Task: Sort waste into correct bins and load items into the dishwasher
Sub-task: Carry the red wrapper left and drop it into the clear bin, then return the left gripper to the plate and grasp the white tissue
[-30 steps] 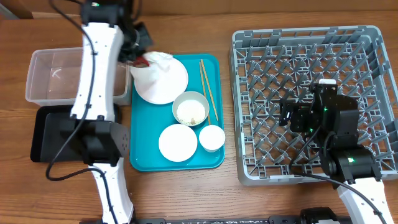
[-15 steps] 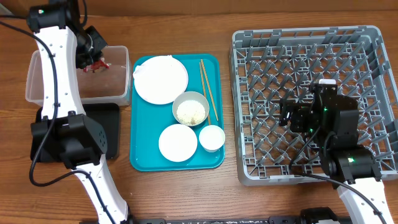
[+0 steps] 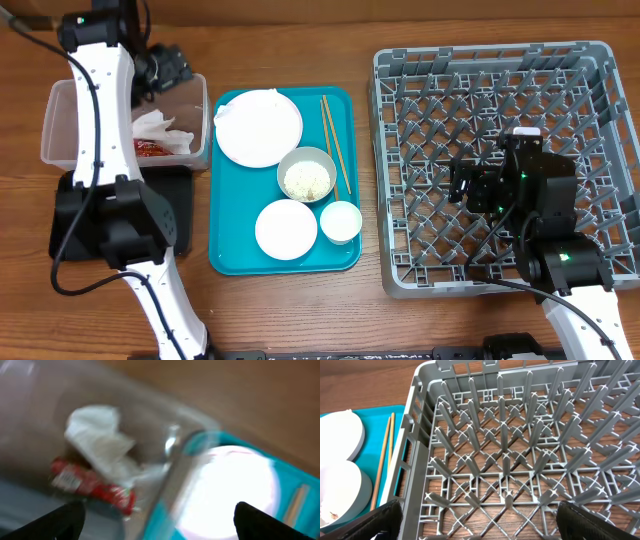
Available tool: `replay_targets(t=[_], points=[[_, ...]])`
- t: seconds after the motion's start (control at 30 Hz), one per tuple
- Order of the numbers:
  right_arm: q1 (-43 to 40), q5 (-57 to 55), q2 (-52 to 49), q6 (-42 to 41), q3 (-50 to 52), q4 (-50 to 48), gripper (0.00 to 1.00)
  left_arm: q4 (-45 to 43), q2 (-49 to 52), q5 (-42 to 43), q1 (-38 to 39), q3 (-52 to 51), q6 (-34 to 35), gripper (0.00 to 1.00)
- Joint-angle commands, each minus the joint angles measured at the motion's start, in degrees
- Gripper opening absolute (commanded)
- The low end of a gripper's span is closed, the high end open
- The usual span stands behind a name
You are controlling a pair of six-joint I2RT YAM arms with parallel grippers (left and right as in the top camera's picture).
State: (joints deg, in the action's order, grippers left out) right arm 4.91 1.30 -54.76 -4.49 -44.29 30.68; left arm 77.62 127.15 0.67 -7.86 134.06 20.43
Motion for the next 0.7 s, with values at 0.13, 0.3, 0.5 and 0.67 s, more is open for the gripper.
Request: replay_targets(t=[0.13,0.3,0.5,0.67], points=[[-0.11,0.28,-1.53,0.02,-1.55,-0.31,1.0,-1.16,1.92,1.95,13.46,3.54,-16.65,0.96],[-0.11,0.26,-3.96,0.02,-1.53,-0.31,1.0,0.66,8.96,-1.09,18.18,3.54,-17.22,0.93],[-0.11,0.26,-5.75,0.02,-1.53,-0.35,1.0,2.03,15.56,-1.29,18.47,3.54,-13.99,0.88],[-0.11,0.26,-5.77,0.02,-1.53,-0.33,1.0,0.87,17.9,-1.27,18.38,3.39,-14.19,0.88]])
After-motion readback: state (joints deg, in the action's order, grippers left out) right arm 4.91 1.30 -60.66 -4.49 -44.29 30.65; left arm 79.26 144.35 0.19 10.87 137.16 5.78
